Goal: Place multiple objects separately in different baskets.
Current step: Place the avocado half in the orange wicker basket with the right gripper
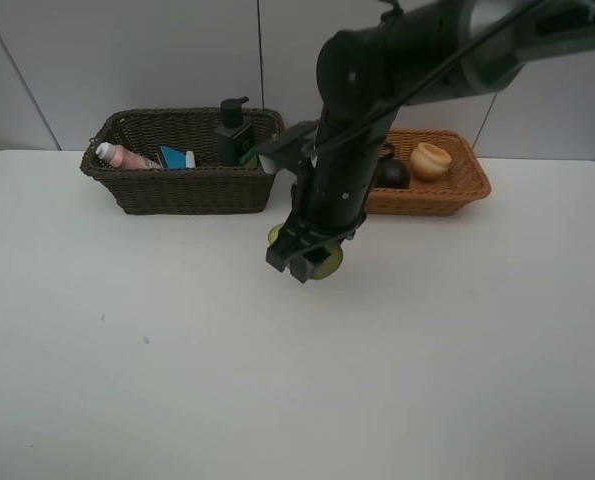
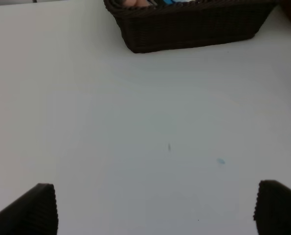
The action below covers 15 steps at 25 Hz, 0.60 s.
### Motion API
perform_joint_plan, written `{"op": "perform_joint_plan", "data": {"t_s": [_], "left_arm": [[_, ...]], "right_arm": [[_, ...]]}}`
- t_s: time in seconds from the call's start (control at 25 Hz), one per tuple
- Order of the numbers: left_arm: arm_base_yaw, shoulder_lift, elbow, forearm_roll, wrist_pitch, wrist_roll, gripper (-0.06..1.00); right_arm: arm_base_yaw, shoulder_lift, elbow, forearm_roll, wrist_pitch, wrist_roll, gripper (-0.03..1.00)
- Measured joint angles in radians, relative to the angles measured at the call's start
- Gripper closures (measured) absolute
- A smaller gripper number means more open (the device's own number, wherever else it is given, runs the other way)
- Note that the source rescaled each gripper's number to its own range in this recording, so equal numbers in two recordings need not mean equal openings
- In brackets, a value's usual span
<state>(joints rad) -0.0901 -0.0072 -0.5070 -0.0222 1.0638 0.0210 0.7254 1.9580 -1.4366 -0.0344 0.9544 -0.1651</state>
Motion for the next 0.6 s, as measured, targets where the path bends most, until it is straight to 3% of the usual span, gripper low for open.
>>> {"op": "perform_joint_plan", "data": {"t_s": [0.16, 0.44, 0.6], "left_arm": [[0.0, 0.0, 0.0, 0.0, 0.0, 0.0, -0.05], [0.0, 0.0, 0.0, 0.0, 0.0, 0.0, -0.05], [0.0, 0.0, 0.0, 0.0, 0.0, 0.0, -0.05]], "right_arm": [[-0.091, -0.016, -0.129, -0.042, 0.015, 0.01, 0.7], [-0.395, 0.115, -0.3, -0.05, -0.114, 0.014, 0.7], [-0.507, 0.193, -0.35, -0.038, -0.121, 0.018, 0.7]]}}
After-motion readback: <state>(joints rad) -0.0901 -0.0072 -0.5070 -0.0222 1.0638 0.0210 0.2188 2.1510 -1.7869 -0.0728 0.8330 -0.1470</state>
